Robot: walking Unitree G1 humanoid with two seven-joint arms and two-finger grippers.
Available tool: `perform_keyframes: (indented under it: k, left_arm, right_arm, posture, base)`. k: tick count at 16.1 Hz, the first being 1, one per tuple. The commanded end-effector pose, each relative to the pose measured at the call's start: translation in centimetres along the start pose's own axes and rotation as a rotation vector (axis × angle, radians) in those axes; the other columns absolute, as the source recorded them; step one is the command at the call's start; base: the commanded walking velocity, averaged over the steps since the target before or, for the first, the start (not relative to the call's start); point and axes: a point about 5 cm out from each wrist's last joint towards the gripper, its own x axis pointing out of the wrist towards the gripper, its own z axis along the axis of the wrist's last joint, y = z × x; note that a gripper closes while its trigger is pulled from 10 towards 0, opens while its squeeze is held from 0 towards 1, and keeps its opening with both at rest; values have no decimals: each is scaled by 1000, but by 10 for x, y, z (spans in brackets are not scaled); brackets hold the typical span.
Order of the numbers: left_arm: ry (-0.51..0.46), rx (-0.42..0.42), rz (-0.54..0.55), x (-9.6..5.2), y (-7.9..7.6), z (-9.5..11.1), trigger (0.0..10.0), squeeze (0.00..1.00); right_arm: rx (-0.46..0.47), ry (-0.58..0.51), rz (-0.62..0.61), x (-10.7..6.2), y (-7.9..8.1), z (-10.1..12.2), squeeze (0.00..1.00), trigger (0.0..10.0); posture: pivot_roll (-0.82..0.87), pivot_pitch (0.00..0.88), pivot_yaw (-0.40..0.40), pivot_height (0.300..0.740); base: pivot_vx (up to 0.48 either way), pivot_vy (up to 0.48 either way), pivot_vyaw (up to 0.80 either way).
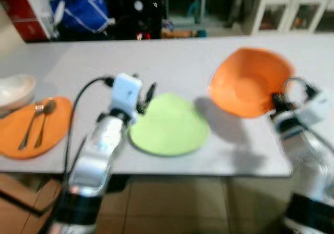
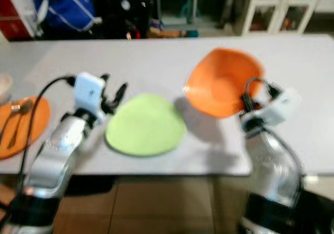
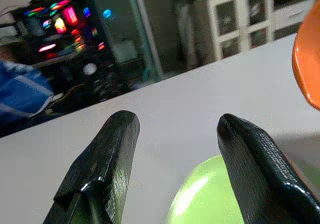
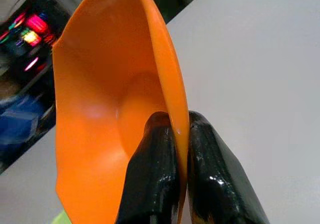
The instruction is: Setting the table
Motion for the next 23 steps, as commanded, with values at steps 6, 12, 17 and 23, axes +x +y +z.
perform_keyframes:
  k: [6,12,17,23]
  left_arm:
    - [-2,-15,-14,0,-2,1,10000,0]
    - [18,17,-215,-13,-1,1,10000,0]
    - [45,-12,-394,-39,17,-1,10000,0]
    - [92,-123,-592,-68,8,-2,10000,0]
  right_arm:
    - [-1,-45,32,1,8,12,0,10000]
    - [3,-27,8,26,5,22,0,10000]
    - [177,163,-47,62,-8,12,0,10000]
    - [442,352,-94,73,-20,-1,0,10000]
  posture:
    - [-71,0,61,740]
    - [-59,0,41,740]
    - [-29,0,26,740]
    - [-4,0,6,740]
  base:
    - [56,0,0]
    - [0,0,0]
    - [0,0,0]
    - [0,0,0]
